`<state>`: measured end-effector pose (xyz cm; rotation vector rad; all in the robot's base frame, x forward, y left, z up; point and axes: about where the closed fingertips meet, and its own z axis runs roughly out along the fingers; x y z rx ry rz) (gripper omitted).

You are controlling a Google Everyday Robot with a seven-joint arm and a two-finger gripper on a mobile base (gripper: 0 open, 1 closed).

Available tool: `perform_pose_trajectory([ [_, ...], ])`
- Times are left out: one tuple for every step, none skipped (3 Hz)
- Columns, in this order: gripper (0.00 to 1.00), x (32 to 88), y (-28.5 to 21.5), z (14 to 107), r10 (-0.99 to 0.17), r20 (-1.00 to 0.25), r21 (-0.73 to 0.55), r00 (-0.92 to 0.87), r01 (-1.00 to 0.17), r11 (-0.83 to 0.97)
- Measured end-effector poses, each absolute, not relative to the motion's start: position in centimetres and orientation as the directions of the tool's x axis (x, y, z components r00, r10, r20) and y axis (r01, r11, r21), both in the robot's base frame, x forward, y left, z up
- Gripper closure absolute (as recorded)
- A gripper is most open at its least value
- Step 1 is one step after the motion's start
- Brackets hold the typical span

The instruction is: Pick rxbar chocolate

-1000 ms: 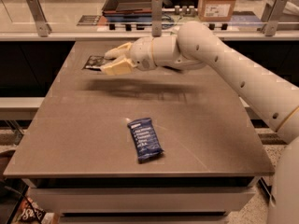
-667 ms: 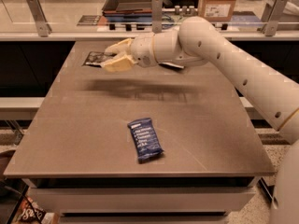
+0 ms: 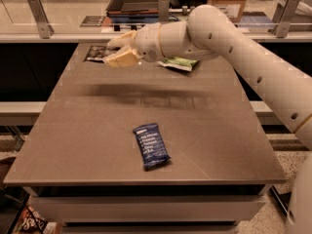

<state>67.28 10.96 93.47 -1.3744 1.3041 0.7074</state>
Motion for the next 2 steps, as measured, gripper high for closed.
perform_pose_trajectory([
  [1.0,66.16,10.87,97.03,-0.348,-0.892,-0.362,0.289,-0.917,0.166],
  [1.0,66.16,10.88,97.03,-0.348,-0.892,-0.362,0.289,-0.917,0.166],
])
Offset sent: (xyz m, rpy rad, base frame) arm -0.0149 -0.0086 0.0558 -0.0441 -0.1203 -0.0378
